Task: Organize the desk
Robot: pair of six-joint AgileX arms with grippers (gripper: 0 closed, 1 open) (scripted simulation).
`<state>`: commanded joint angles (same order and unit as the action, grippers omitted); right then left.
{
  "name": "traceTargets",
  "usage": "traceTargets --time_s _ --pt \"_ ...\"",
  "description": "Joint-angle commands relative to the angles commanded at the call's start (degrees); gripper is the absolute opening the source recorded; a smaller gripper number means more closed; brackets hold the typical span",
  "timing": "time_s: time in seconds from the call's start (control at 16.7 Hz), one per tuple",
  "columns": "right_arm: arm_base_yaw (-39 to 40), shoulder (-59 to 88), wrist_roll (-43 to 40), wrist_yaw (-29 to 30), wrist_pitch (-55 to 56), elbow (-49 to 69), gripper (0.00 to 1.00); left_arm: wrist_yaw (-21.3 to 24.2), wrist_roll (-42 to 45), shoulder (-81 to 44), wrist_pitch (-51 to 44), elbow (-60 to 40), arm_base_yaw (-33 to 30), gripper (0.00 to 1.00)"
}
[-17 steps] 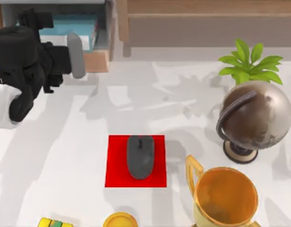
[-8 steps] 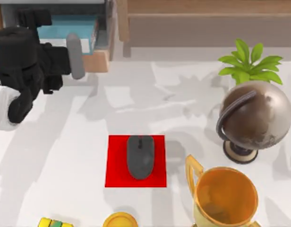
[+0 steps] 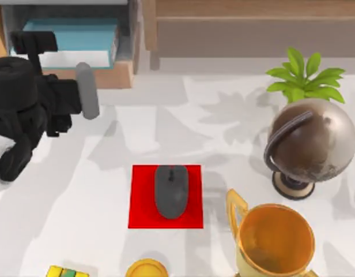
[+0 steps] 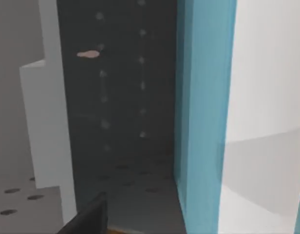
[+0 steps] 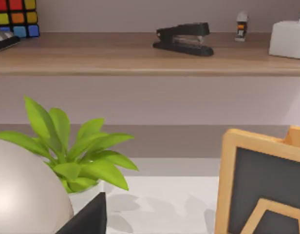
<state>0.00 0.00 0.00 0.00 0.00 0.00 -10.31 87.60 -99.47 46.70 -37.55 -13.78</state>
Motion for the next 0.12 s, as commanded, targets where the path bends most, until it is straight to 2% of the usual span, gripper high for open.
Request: traceTargets --time_s 0.12 --pt "0.0 0.0 0.0 0.0 0.0 0.0 1.0 -0.23 0.06 0.64 0.37 0.75 -0.24 1.0"
